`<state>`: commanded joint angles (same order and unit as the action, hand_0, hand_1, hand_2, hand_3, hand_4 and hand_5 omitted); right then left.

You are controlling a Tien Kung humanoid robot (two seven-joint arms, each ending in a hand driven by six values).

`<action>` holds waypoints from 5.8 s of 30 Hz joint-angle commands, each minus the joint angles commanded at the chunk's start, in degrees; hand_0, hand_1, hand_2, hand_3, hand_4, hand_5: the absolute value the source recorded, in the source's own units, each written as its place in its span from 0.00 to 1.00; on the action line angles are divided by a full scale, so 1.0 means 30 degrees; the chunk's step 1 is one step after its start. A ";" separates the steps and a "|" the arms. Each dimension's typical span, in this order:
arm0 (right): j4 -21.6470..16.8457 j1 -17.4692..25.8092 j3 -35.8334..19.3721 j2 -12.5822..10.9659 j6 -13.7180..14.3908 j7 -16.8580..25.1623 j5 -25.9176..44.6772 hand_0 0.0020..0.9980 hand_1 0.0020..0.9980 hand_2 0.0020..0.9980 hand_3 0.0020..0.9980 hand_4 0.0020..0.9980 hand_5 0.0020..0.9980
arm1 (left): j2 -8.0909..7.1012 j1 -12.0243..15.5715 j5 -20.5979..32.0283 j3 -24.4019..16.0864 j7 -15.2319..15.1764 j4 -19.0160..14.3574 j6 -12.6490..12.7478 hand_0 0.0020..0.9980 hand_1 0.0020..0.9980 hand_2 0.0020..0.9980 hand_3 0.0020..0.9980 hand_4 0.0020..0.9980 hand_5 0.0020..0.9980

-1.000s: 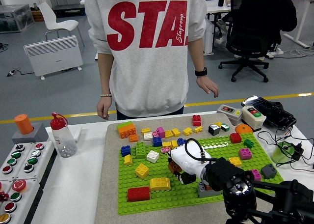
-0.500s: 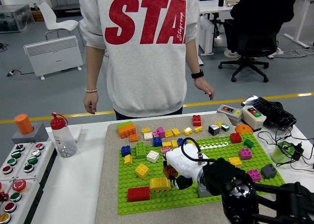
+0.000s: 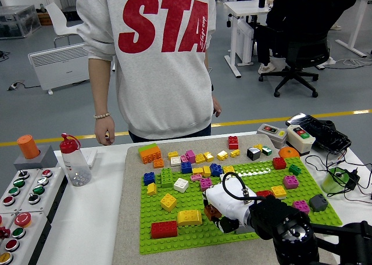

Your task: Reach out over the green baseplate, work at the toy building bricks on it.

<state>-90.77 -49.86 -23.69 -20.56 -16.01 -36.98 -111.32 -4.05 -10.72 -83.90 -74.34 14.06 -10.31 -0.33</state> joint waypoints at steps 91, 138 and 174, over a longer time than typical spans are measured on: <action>-0.0858 0.1999 -0.1016 -0.1307 -0.0509 0.0000 -0.1098 0.73 0.76 0.80 0.54 0.53 0.26 | -0.0008 0.0129 0.0150 0.0122 -0.0025 0.0000 0.0058 0.65 0.69 0.67 0.56 0.28 1.00; -0.0756 0.1913 -0.0607 -0.1549 -0.0187 0.0000 -0.1376 0.65 0.72 0.77 0.52 0.51 0.24 | 0.0031 0.0235 0.0110 0.0143 -0.0009 0.0000 0.0054 0.65 0.69 0.67 0.56 0.28 1.00; -0.1049 0.1828 -0.0536 -0.2132 -0.0379 0.0000 -0.1193 0.65 0.71 0.76 0.52 0.51 0.24 | 0.0006 0.0095 0.0086 0.0121 -0.0043 0.0000 0.0067 0.65 0.69 0.67 0.56 0.28 1.00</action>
<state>-93.92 -44.37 -25.30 -26.96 -17.15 -36.98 -114.90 -4.03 -10.43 -83.64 -73.98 13.93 -10.31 -0.13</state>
